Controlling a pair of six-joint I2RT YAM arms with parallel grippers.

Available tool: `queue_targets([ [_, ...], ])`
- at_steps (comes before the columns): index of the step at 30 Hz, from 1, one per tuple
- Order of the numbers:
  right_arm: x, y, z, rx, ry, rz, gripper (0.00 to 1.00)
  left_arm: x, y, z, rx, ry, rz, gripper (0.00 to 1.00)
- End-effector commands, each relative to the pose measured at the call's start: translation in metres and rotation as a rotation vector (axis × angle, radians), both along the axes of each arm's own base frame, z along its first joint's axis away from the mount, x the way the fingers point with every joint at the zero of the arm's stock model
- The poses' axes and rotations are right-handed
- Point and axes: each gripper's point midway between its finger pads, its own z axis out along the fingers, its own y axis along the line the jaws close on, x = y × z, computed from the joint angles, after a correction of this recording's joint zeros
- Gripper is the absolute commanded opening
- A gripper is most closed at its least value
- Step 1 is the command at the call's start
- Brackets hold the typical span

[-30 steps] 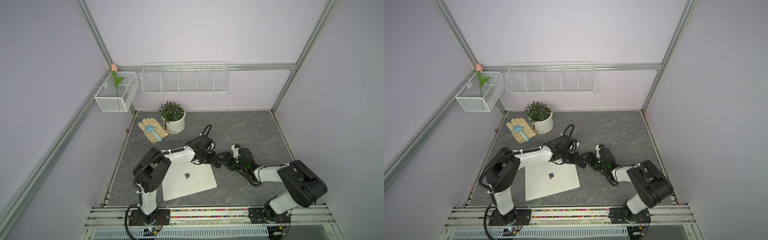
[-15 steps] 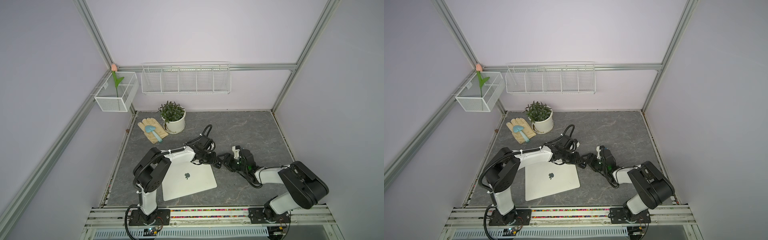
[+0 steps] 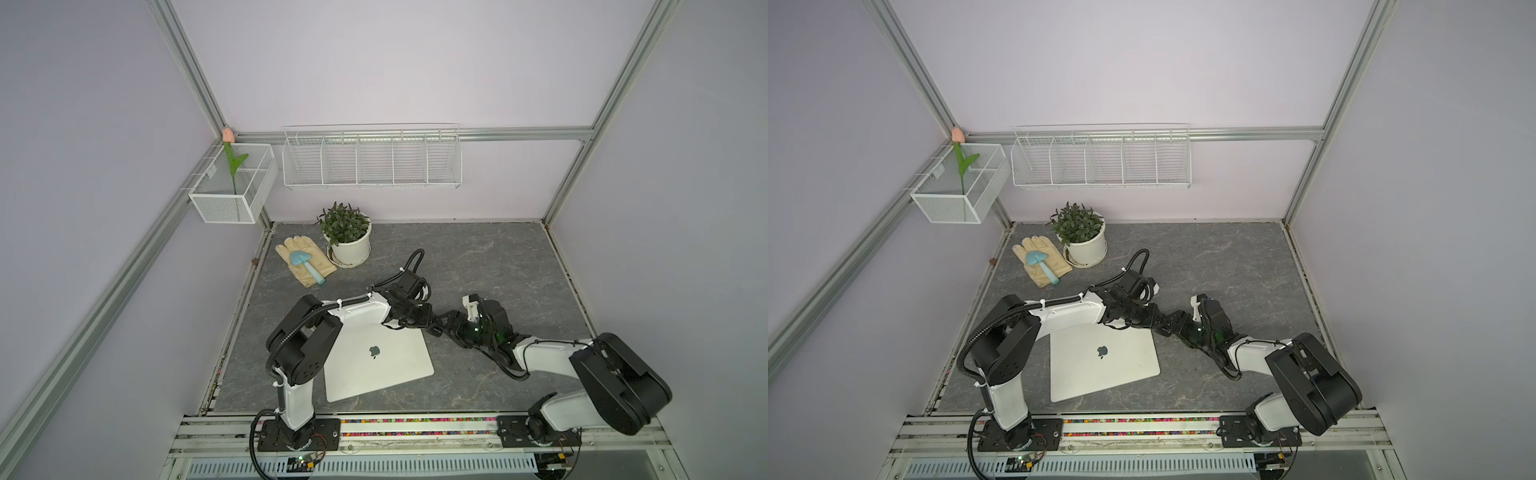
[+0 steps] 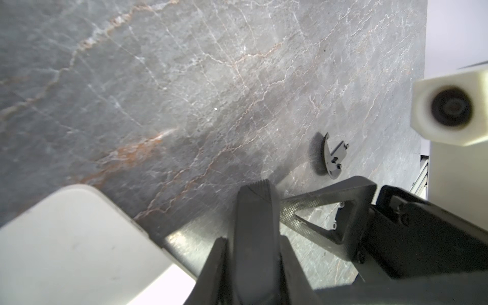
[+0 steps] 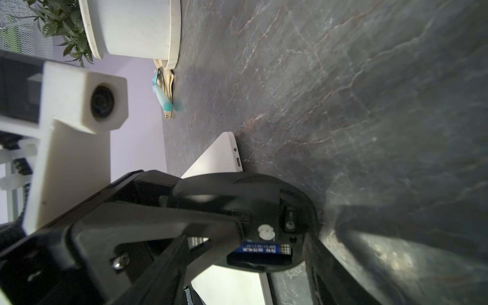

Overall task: Insert the wireless mouse receiver into the laptop
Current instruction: Take out the USB plug from the mouse.

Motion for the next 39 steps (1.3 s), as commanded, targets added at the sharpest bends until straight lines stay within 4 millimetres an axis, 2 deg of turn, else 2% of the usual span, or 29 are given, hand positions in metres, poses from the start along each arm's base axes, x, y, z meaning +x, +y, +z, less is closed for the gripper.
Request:
queue_targets([
  [1,-0.002,0.004,-0.005,0.012,0.046,-0.015,0.72,-0.007,0.003,-0.016,0.057,0.01,-0.013,0.0],
  [8,0.003,0.003,0.002,0.004,0.004,-0.018,0.72,-0.009,0.002,-0.016,0.054,0.014,-0.023,0.0],
  [16,0.003,-0.008,0.007,-0.102,-0.031,-0.012,0.73,-0.009,0.001,-0.015,0.056,0.009,-0.024,0.0],
  [28,0.01,-0.001,0.005,-0.082,-0.063,0.003,0.72,-0.01,0.001,-0.015,0.056,0.011,-0.032,0.0],
  [39,0.011,0.007,0.007,-0.025,-0.129,0.035,0.67,-0.013,-0.005,-0.017,0.039,0.02,-0.069,0.0],
])
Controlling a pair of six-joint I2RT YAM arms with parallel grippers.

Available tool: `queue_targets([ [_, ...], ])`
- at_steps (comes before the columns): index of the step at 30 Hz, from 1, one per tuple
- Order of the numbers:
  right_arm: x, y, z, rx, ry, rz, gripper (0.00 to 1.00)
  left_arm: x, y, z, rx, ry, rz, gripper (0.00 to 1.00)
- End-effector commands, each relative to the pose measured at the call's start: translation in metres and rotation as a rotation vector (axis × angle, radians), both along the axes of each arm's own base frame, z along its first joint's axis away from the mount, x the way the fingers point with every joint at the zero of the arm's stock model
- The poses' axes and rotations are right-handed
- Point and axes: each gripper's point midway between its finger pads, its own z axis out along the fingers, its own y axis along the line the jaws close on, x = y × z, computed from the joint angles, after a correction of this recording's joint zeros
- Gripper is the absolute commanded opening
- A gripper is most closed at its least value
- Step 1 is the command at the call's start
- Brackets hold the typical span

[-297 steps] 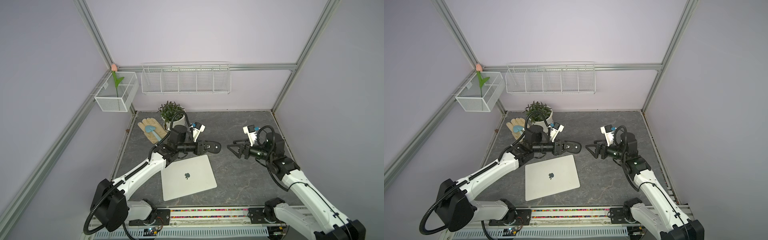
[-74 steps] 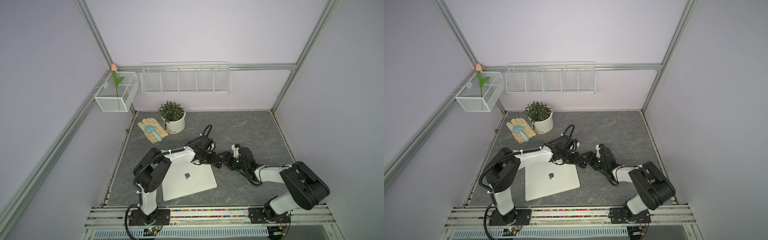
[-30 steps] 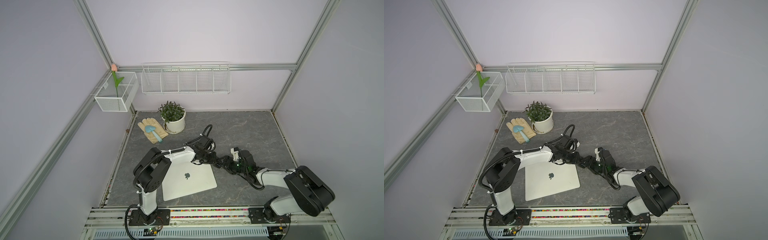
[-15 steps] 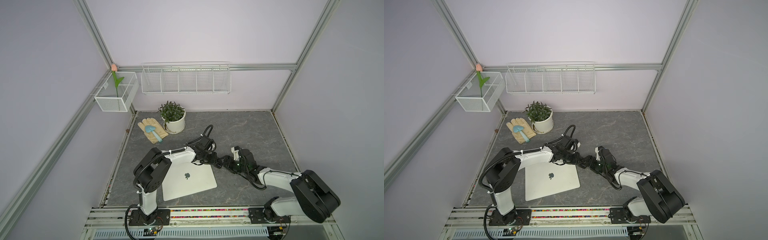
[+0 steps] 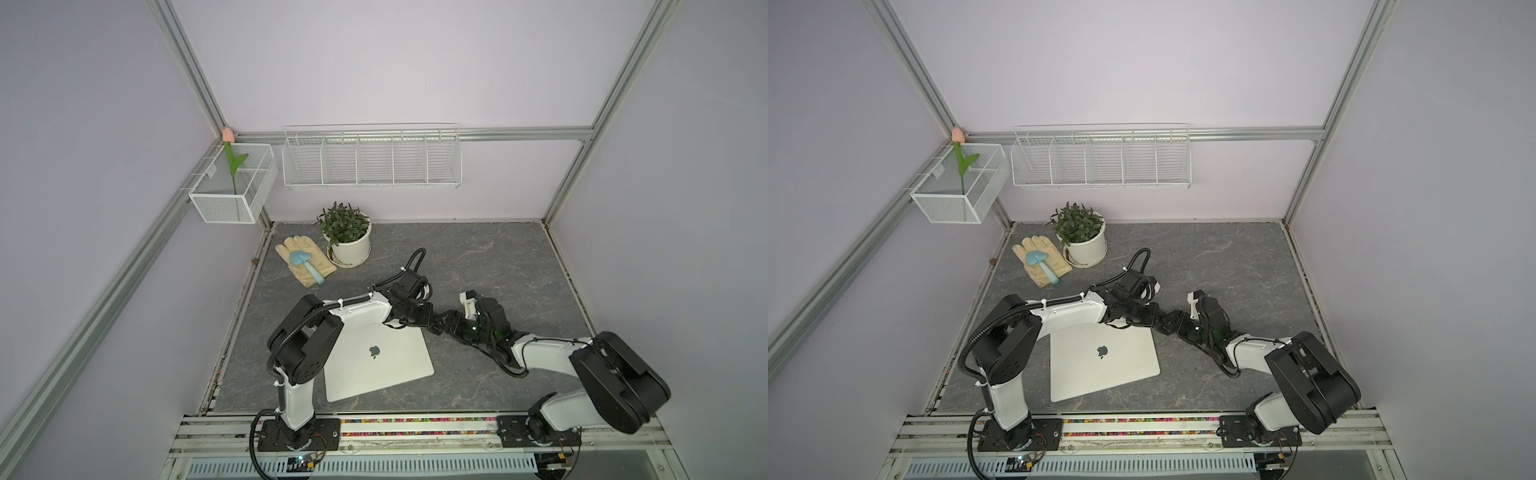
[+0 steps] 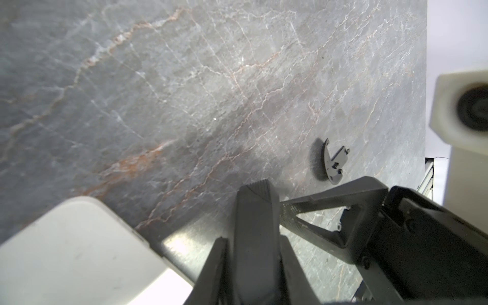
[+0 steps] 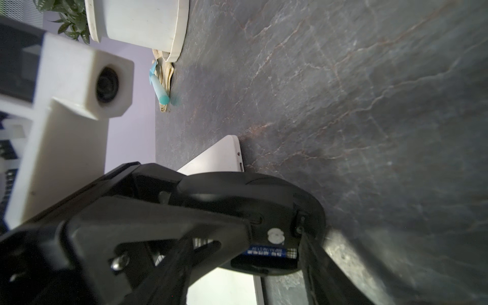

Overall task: Insert the wireless mouse receiver into the laptop
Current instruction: Take out the USB plug from the mouse.

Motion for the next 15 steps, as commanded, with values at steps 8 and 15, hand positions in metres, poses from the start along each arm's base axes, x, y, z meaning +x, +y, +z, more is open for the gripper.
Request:
queue_targets([
  [8,0.002,0.001,-0.006,0.037,-0.02,0.005,0.68,-0.017,0.002,-0.017,0.052,0.039,-0.073,0.0],
  [15,-0.003,-0.006,-0.009,0.004,-0.033,0.025,0.73,-0.012,0.007,-0.016,0.02,0.06,-0.071,0.0],
])
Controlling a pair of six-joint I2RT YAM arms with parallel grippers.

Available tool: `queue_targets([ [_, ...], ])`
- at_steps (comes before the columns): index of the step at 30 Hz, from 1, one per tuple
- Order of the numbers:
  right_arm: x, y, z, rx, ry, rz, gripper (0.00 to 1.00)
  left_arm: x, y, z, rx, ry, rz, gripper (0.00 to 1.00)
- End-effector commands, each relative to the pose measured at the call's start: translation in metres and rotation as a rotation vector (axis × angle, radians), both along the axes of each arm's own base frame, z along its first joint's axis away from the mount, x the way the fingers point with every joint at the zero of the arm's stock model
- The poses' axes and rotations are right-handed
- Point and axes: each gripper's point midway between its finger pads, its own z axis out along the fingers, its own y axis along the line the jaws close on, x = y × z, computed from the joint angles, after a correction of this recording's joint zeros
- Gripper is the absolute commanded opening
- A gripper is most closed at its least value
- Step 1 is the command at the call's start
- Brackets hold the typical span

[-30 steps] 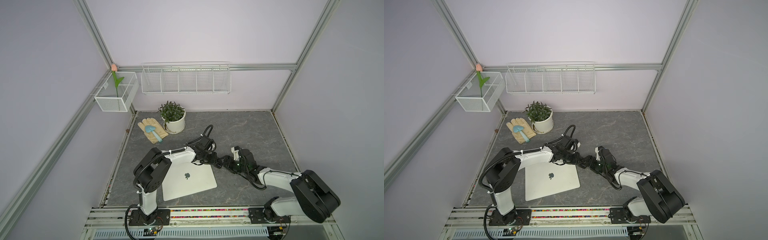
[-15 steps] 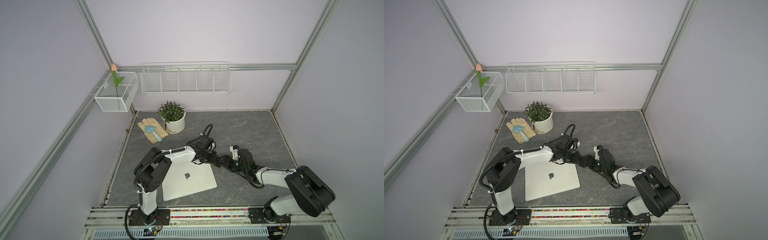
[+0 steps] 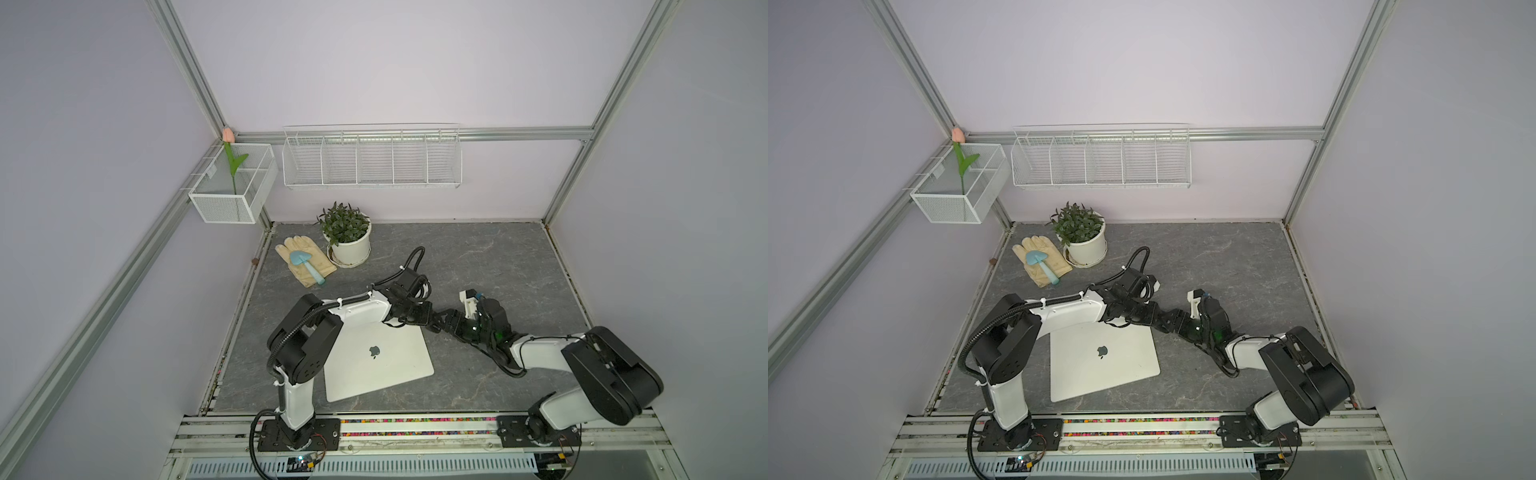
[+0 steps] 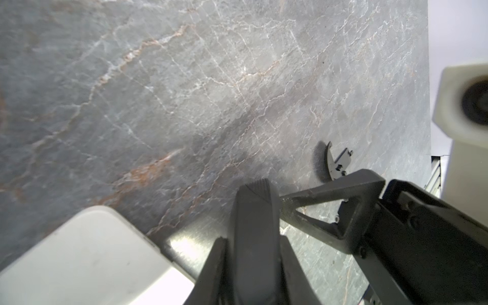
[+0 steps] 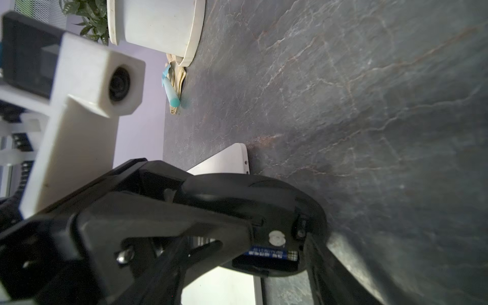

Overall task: Insert the wireless mouse receiver into the laptop
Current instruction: Take out the USB plug from the mouse.

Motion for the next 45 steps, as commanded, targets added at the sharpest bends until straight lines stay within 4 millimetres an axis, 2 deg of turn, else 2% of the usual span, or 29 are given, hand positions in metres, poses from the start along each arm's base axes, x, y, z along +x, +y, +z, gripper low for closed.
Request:
queue_targets([
  [1,-0.008,-0.006,-0.009,-0.02,0.012,0.014,0.73,-0.017,0.004,-0.018,0.016,0.085,-0.054,0.0],
  [7,-0.012,-0.013,-0.013,-0.016,0.002,0.027,0.72,-0.02,0.003,-0.018,-0.007,0.103,-0.077,0.0],
  [12,-0.008,-0.007,-0.004,0.038,-0.026,0.04,0.7,-0.022,0.003,-0.021,-0.008,0.113,-0.083,0.0],
  [21,-0.009,-0.003,-0.001,0.068,-0.015,0.049,0.66,-0.018,0.003,-0.024,0.006,0.109,-0.069,0.0],
  [34,-0.01,-0.008,0.005,0.001,-0.029,0.06,0.61,-0.016,0.003,-0.023,0.008,0.103,-0.061,0.0],
  [45,-0.01,-0.01,-0.007,-0.011,-0.009,0.053,0.63,-0.016,0.004,-0.022,0.007,0.097,-0.058,0.0],
])
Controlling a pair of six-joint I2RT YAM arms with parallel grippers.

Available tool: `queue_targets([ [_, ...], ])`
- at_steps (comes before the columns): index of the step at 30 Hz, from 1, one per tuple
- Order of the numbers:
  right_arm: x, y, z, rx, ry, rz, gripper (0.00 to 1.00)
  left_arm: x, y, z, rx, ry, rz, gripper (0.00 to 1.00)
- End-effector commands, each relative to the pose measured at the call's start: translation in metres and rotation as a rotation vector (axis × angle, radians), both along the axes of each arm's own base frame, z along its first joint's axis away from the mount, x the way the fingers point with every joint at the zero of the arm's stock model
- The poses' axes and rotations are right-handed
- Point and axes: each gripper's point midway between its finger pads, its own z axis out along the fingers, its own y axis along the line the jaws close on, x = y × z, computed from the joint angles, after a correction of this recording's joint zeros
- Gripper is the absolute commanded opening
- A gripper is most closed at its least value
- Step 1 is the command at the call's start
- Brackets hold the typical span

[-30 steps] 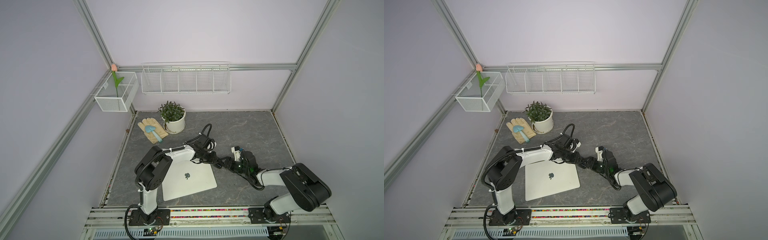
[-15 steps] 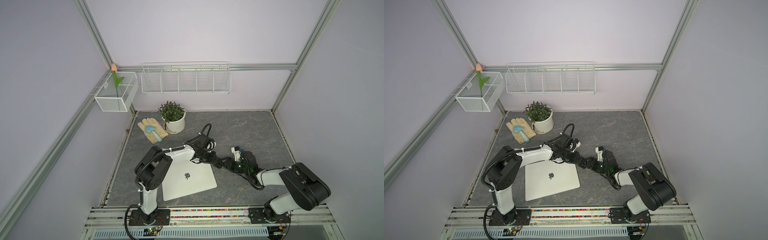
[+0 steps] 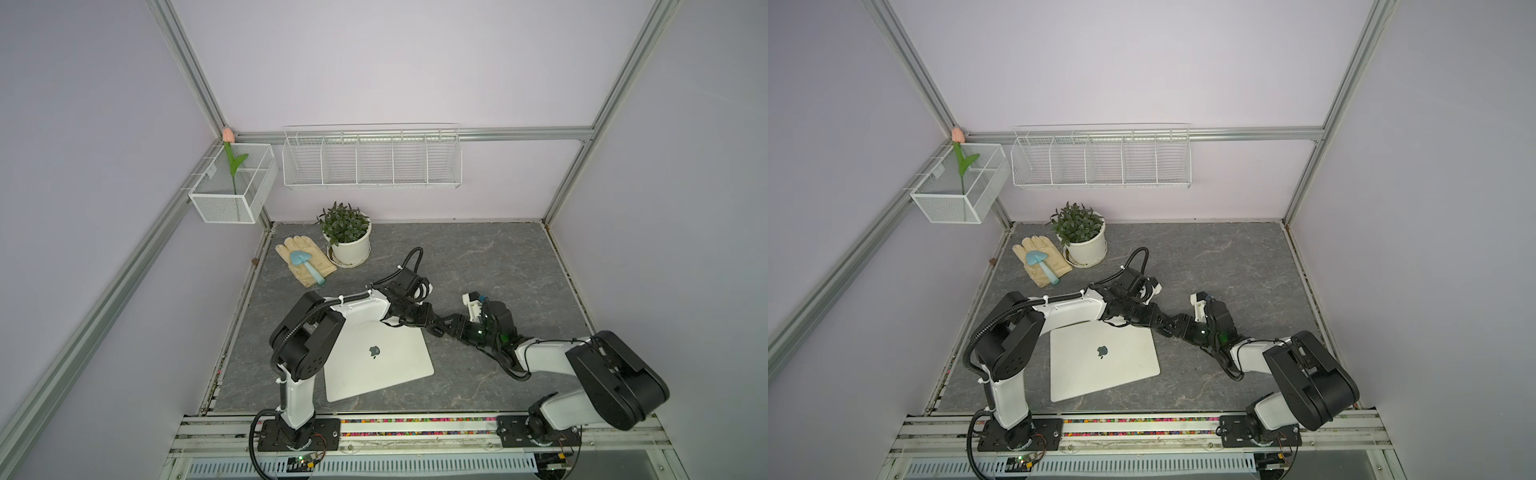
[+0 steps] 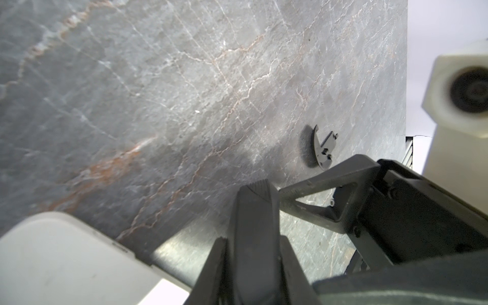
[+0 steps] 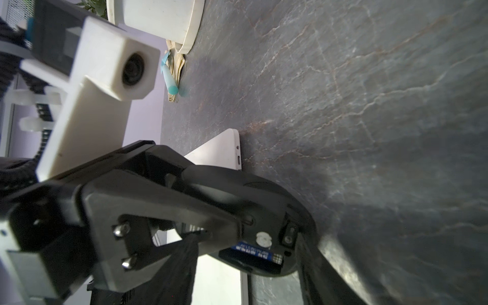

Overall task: Insert the wireless mouse receiver into the laptop
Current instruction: Take out the USB plug from the mouse.

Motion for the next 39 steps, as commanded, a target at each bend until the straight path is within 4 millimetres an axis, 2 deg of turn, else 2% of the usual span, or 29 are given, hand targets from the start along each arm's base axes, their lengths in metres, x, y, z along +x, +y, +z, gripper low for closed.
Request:
queue_targets([
  [1,0.001,0.002,-0.001,0.002,-0.001,0.003,0.63,-0.007,0.008,-0.019,0.058,0.026,-0.002,0.0],
  [26,0.004,0.011,0.007,0.062,-0.02,0.016,0.62,-0.006,0.003,-0.021,0.049,0.032,-0.001,0.0],
  [36,0.006,0.028,0.037,0.26,-0.095,0.068,0.63,-0.006,0.0,-0.025,0.049,0.035,-0.003,0.0],
  [39,0.007,0.032,0.041,0.293,-0.098,0.08,0.62,-0.007,-0.001,-0.027,0.055,0.035,-0.007,0.0],
])
